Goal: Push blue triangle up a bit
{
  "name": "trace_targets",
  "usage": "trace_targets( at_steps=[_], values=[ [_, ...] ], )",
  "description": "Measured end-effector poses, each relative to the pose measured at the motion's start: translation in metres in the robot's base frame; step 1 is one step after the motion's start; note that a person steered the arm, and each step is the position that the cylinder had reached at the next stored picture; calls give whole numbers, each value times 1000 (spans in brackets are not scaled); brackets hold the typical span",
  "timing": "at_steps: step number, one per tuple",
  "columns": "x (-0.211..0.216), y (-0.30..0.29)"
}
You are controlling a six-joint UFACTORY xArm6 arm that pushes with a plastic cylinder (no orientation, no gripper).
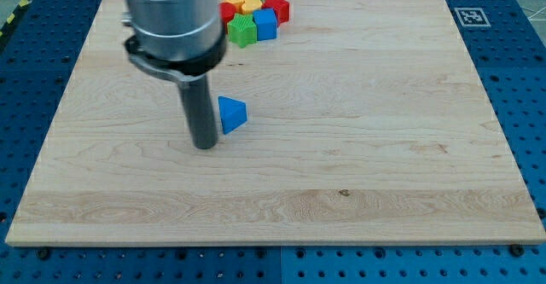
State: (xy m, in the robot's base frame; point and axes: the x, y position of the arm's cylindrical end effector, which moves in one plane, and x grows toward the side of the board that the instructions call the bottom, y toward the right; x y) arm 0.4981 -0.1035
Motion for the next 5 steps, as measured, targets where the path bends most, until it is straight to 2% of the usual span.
trace_targets(
  at_steps=[2, 3, 4, 5],
  values=[
    [-27, 2],
    [-7, 3],
    [7, 32],
    [-15, 65]
  ],
)
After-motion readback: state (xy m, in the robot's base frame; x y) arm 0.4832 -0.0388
